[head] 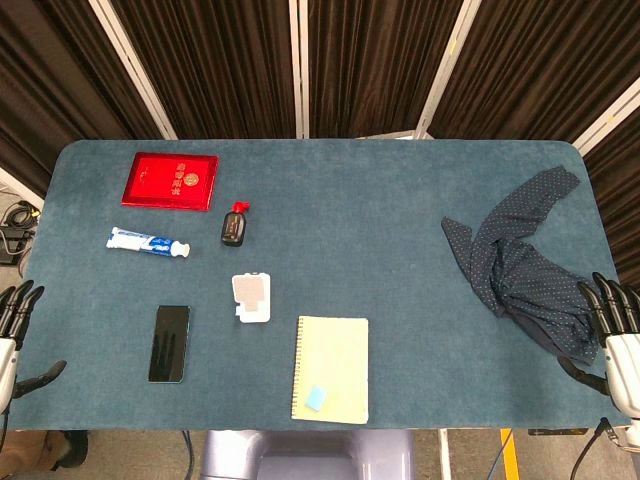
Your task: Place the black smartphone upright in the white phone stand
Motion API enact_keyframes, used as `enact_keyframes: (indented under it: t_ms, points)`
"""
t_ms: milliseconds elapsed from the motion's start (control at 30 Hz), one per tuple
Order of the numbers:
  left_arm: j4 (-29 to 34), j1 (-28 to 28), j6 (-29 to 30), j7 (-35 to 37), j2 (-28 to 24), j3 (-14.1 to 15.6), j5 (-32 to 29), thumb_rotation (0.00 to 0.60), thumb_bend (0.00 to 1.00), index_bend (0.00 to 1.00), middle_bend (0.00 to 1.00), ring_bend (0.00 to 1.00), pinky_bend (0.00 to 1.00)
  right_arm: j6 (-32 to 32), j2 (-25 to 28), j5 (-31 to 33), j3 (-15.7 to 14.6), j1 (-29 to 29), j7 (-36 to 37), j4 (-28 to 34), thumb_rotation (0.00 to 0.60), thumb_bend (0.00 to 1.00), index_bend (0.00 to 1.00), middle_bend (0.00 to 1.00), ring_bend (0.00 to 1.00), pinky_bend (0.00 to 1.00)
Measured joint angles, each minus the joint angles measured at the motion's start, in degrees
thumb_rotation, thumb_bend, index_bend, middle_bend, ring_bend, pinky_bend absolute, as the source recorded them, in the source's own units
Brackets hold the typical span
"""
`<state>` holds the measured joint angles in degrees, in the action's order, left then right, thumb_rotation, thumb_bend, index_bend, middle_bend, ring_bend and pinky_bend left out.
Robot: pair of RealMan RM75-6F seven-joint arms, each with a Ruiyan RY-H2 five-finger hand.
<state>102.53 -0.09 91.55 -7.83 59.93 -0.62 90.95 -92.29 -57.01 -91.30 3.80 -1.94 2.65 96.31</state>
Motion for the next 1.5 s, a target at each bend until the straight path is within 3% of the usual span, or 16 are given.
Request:
enact_keyframes:
  t_ms: [500,867,1067,1500]
  points:
    - [-1.91,-2.06,-5.11,-0.46,1.11,-0.08,-2.0,0.6,0.0,0.0,0.0,0.0,0.0,1.34,0.71,0.89,-0.05,-0.15,0.55,0.69,0.6,0.0,0.0,0.0,0.0,0.0]
    - [-19.77,-10.28,-20.03,3.1,11.09,0.84,-1.87,0.6,0.0,0.0,0.0,0.0,0.0,3.03,0.93,1.84,0.05,-0.68,0.95,0.6,0.6,0.0,0.0,0.0,0.0,0.0]
    - [-27.85,-13.88,-25.1,5.82,16.94,2.6,-0.32,0.6,0.0,0.0,0.0,0.0,0.0,3.58,0.75,2.14,0.05,-0.85,0.47,0.63,0.6,0.0,0.0,0.0,0.0,0.0]
    - [-31.01,-16.87,-27.7,5.63,22.37,3.31,0.02,0.6,0.0,0.0,0.0,0.0,0.0,3.46,0.98,2.29,0.11,-0.73,1.53,0.55,0.6,0.0,0.0,0.0,0.0,0.0]
